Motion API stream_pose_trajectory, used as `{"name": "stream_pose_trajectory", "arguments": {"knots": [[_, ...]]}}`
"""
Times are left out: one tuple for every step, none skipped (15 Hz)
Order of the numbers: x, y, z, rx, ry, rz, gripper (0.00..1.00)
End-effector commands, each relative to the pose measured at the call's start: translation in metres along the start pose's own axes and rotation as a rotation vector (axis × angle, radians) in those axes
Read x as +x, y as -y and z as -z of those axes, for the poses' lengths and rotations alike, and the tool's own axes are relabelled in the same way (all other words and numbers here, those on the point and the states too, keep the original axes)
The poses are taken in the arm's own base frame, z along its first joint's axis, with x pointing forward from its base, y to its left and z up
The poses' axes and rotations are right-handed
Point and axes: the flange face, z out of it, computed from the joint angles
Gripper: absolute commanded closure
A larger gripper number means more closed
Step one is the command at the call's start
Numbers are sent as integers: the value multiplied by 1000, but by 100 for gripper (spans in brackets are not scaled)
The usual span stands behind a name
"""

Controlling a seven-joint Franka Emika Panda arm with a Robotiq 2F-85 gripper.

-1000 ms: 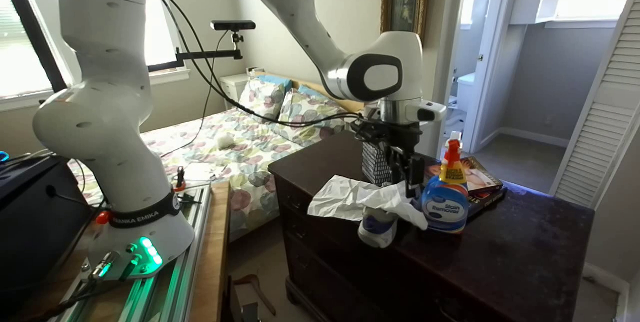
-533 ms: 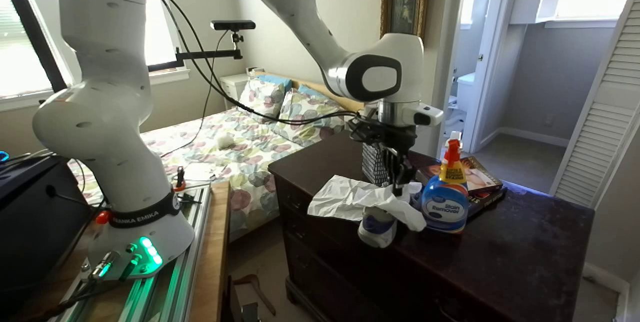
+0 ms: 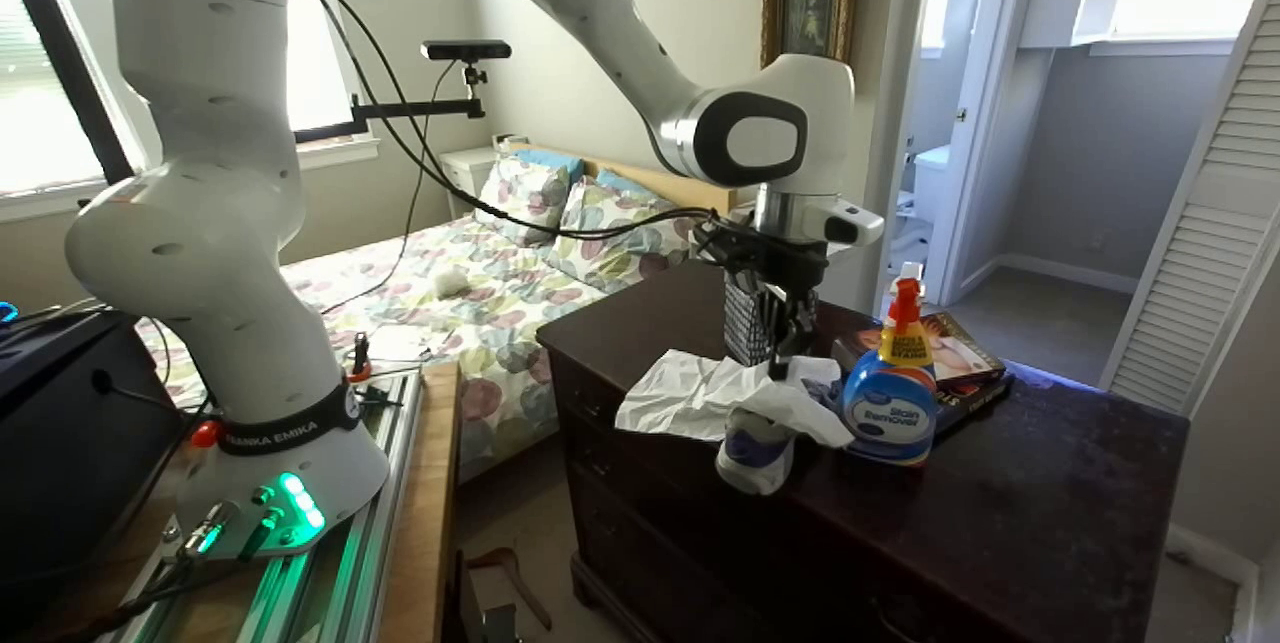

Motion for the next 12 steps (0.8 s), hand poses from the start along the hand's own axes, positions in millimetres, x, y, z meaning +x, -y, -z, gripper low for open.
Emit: {"name": "stream_pose_trajectory", "arguments": {"knots": [[2, 5, 4, 21, -25, -1, 100], [2, 7, 3, 20, -24, 2, 100], [1, 9, 2, 20, -15, 7, 100], [0, 11, 1, 20, -9, 10, 100], [0, 14, -2, 11, 1, 11, 100], [0, 15, -5, 5, 8, 14, 100], [-1, 17, -8, -3, 16, 18, 100], [-1, 18, -11, -8, 22, 20, 100], [-1, 18, -15, -10, 17, 21, 100], [-1, 19, -18, -4, 22, 23, 100], [0, 20, -22, -2, 18, 25, 100], [0, 21, -24, -1, 17, 25, 100]]}}
